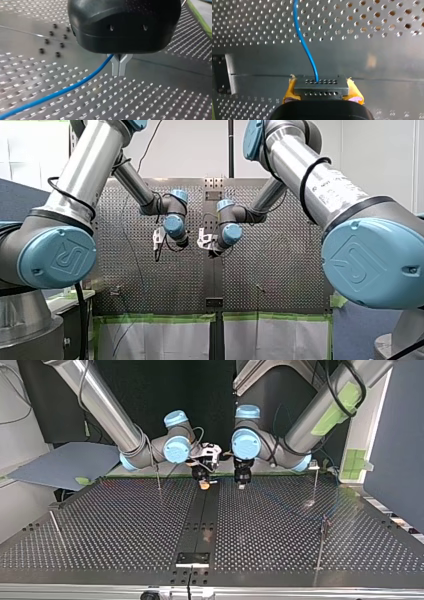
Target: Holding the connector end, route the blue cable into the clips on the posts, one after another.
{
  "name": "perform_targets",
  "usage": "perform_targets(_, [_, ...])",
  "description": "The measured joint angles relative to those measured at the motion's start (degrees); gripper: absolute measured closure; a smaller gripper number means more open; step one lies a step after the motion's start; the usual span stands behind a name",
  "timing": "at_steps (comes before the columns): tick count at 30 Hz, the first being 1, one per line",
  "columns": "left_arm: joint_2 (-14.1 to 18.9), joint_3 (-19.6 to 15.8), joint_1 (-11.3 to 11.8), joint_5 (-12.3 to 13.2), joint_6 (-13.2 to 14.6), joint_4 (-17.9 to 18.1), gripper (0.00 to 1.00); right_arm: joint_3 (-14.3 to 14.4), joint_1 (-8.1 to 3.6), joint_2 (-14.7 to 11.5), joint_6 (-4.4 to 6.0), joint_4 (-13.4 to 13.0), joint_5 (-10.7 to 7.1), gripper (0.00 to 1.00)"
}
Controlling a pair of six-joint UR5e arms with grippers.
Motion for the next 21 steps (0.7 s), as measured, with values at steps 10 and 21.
perform_targets(10, [-3.4, -0.7, -1.5, -0.9, -0.4, 2.4, 0.98, 5.1, -1.61, 0.0, -0.42, -5.0, 0.42, 1.00])
perform_targets(21, [-3.7, -3.4, -2.5, -0.8, -1.2, 7.2, 0.95, 10.6, -2.31, 0.1, -0.46, -10.5, 0.54, 1.00])
